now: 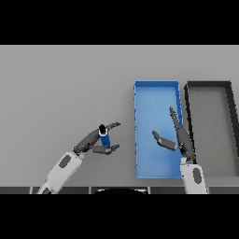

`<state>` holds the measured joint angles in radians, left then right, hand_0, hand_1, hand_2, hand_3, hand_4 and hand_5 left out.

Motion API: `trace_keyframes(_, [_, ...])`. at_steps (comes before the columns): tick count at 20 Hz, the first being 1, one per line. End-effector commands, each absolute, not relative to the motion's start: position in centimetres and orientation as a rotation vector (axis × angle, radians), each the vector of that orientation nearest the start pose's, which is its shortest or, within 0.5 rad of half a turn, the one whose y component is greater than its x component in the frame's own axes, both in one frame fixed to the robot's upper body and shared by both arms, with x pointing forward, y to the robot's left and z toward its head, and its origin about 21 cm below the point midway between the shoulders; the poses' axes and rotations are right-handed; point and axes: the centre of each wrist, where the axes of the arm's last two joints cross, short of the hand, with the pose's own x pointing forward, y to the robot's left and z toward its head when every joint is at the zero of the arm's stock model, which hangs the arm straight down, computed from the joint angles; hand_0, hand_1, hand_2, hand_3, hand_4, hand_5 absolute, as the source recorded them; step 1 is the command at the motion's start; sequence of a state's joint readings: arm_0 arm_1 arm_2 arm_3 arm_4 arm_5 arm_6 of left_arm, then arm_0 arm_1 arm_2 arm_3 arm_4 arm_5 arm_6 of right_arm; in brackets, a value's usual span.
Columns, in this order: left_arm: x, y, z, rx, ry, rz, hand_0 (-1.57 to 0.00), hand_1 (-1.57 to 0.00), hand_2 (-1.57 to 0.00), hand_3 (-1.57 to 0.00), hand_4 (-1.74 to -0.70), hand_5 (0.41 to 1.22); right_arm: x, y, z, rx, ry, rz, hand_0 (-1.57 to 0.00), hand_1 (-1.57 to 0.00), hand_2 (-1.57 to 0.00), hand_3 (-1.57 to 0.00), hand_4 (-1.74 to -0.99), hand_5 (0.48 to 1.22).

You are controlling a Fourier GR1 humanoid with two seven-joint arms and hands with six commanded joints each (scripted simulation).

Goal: Pick up the blue pipe and place it into the blue bin.

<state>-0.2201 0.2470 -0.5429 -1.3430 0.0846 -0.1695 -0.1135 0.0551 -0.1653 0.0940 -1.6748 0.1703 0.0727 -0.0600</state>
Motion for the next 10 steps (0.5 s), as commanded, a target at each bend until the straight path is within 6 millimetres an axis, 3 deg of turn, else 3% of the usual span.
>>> trace_keyframes(1, [26.4,15.7,-2.3,-0.426,-1.458,-0.737,0.00,-0.12,-0.27,-0.20,-1.22,0.635,23.2,-24.8,1.7,-0.130,-1.646,0.384,0.00,0.00,0.00,0.00,-1.188,0.556])
trace_keyframes(2, [26.3,15.5,-2.4,-0.449,-1.455,-0.719,-0.04,-0.25,-0.42,-0.35,-1.27,0.675,23.4,-24.7,1.8,-0.121,-1.648,0.377,0.00,0.00,0.00,0.00,-1.196,0.560])
trace_keyframes(3, [26.5,14.8,-2.3,-0.466,-1.448,-0.698,-0.18,-0.41,-0.58,-0.59,-1.30,0.784,23.6,-24.4,1.7,-0.129,-1.634,0.378,0.00,0.00,0.00,0.00,-1.192,0.560])
trace_keyframes(5, [25.8,14.4,-2.8,-0.487,-1.472,-0.669,-0.65,-0.83,-0.94,-0.91,-1.45,0.941,23.4,-24.7,1.8,-0.129,-1.639,0.373,0.00,0.00,0.00,0.00,-1.189,0.562])
trace_keyframes(7, [25.7,13.6,-2.5,-0.486,-1.475,-0.681,-0.98,-1.10,-1.16,-1.11,-1.55,1.042,23.1,-24.5,1.5,-0.132,-1.639,0.379,0.00,0.00,0.00,0.00,-1.182,0.562])
trace_keyframes(9, [25.5,13.6,-2.6,-0.495,-1.481,-0.696,-1.19,-1.27,-1.31,-1.26,-1.62,1.106,23.6,-24.3,1.7,-0.134,-1.640,0.379,0.00,0.00,0.00,0.00,-1.178,0.561])
trace_keyframes(10, [25.4,13.6,-2.6,-0.488,-1.496,-0.706,-1.27,-1.33,-1.36,-1.32,-1.59,1.129,23.5,-24.4,1.5,-0.136,-1.634,0.384,0.00,0.00,0.00,0.00,-1.176,0.560])
